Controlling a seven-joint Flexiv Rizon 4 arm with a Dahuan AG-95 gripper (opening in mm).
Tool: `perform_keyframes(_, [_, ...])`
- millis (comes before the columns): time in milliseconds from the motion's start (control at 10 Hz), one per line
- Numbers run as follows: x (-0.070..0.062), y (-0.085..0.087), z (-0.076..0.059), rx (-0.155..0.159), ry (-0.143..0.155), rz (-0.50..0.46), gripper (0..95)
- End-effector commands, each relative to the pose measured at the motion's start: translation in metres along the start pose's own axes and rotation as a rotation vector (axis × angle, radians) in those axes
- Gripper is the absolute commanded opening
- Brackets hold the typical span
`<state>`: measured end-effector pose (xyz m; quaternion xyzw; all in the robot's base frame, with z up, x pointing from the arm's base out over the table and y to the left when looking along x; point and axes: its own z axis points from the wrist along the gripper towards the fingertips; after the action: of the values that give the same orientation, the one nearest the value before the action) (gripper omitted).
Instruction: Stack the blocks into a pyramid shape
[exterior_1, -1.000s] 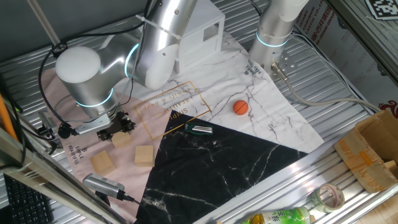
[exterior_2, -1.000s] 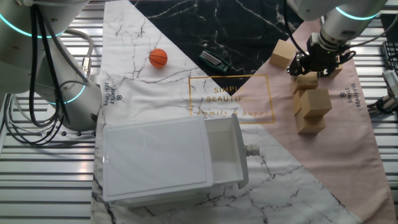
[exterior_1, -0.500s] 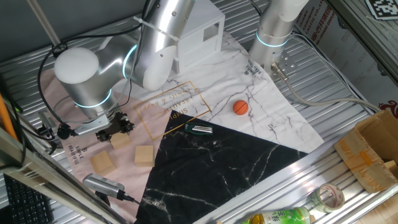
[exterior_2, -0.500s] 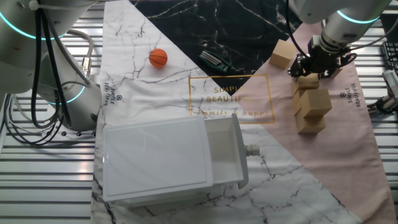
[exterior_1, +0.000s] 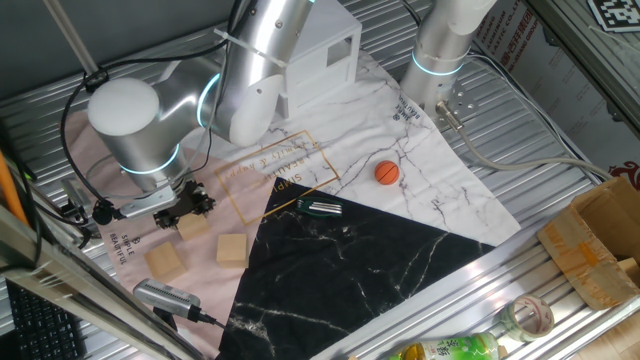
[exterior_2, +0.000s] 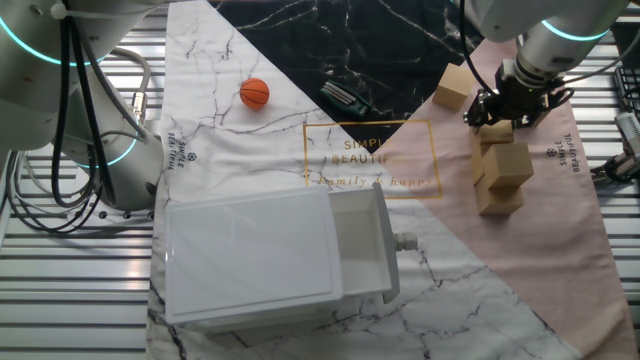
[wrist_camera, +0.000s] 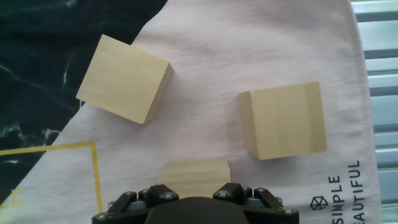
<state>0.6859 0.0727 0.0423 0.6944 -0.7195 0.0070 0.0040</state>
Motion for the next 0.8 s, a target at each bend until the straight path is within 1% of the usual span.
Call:
perform_keyframes(100, [0.0000, 0.0002, -0.0001, 0.000, 0.000, -0.006, 0.0])
perform_keyframes(800, [0.0011, 0.0009, 0.0008, -0.001, 0.001, -0.016, 0.0])
